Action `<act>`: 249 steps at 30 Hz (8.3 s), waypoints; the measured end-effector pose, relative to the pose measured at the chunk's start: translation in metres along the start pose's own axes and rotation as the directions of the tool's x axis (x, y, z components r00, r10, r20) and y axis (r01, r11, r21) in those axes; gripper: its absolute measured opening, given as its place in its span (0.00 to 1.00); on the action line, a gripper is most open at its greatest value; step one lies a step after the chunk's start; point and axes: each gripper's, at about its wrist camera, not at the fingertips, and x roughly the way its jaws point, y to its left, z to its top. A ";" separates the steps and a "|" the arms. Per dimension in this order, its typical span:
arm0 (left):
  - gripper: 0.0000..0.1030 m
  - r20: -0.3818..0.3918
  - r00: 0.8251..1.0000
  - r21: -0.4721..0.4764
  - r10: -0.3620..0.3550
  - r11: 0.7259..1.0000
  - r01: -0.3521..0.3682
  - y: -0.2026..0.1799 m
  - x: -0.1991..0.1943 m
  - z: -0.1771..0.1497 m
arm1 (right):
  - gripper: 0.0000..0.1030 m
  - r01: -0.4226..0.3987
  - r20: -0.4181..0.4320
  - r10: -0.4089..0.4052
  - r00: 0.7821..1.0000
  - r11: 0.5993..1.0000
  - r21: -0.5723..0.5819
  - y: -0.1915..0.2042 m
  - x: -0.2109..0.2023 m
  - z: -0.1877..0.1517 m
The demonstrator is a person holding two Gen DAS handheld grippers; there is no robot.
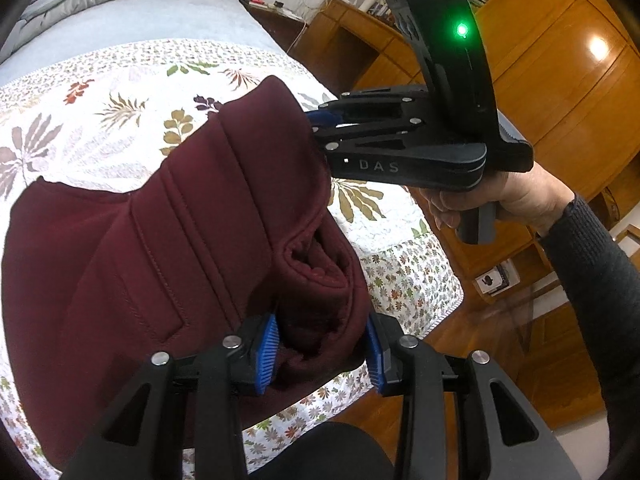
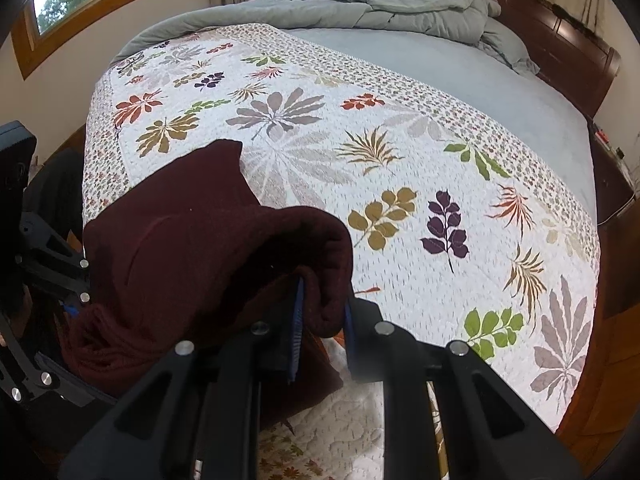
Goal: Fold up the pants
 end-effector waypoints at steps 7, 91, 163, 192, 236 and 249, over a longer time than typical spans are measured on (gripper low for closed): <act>0.36 -0.014 1.000 -0.011 0.009 1.000 -0.009 -0.002 0.018 -0.005 | 0.16 -0.013 0.005 0.013 1.000 1.000 0.009 -0.007 0.008 -0.016; 0.71 0.256 0.907 -0.361 -0.335 0.837 0.411 0.240 -0.036 0.000 | 0.25 -0.246 0.166 0.184 0.969 0.620 0.745 0.051 0.009 -0.120; 0.29 0.196 0.861 -0.304 -0.469 0.806 0.508 0.198 -0.009 -0.073 | 0.19 -0.525 0.493 0.184 0.851 0.329 0.785 -0.038 0.052 -0.127; 0.53 0.320 0.837 -0.417 -0.443 0.728 0.545 0.274 -0.016 -0.002 | 0.16 -0.541 0.470 0.270 0.841 0.398 0.740 0.054 0.002 -0.196; 0.86 0.037 0.831 -0.451 -0.556 0.733 0.510 0.274 -0.027 -0.015 | 0.91 -0.529 0.409 0.391 0.824 0.277 0.802 -0.021 0.026 -0.181; 0.86 -0.159 0.799 -0.413 -0.580 0.774 0.479 0.252 0.011 -0.005 | 0.92 -0.470 0.214 0.555 0.804 0.373 0.800 -0.007 0.062 -0.135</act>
